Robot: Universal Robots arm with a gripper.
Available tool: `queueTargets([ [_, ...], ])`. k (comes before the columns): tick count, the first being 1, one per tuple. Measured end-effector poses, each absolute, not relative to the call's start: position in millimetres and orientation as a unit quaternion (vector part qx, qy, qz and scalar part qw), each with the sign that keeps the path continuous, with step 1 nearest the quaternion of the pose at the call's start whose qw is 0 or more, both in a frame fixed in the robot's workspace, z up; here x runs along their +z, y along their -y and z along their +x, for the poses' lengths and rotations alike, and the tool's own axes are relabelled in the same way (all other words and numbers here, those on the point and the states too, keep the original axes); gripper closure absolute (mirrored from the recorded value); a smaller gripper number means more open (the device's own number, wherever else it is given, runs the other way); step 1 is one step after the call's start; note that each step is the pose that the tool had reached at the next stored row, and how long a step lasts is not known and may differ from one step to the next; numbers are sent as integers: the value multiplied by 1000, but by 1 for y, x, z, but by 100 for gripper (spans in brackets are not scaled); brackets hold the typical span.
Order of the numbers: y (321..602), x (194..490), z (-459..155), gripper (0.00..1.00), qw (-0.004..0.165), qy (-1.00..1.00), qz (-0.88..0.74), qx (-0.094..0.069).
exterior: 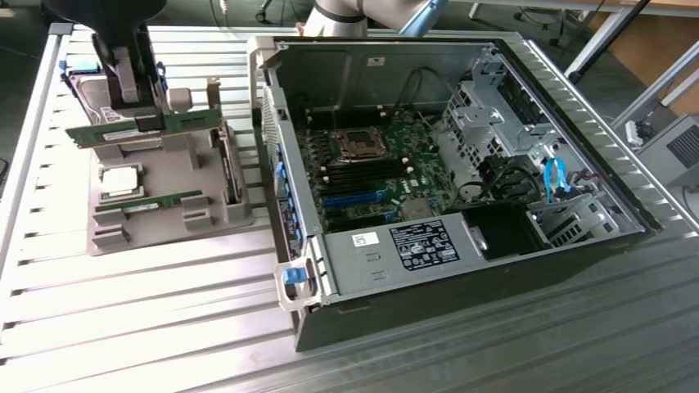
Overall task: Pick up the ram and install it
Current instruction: 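Pick up the ram and move it above insertion slot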
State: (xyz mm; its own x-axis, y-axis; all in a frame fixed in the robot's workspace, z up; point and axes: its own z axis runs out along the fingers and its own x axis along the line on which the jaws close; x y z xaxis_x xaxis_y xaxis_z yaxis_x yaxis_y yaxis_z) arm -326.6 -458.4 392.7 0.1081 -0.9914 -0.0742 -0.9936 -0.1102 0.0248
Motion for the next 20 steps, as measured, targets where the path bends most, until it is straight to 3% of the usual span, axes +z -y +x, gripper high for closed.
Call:
queueTargets([
  [20,458,393,-298,88,15,-667,-744,35],
])
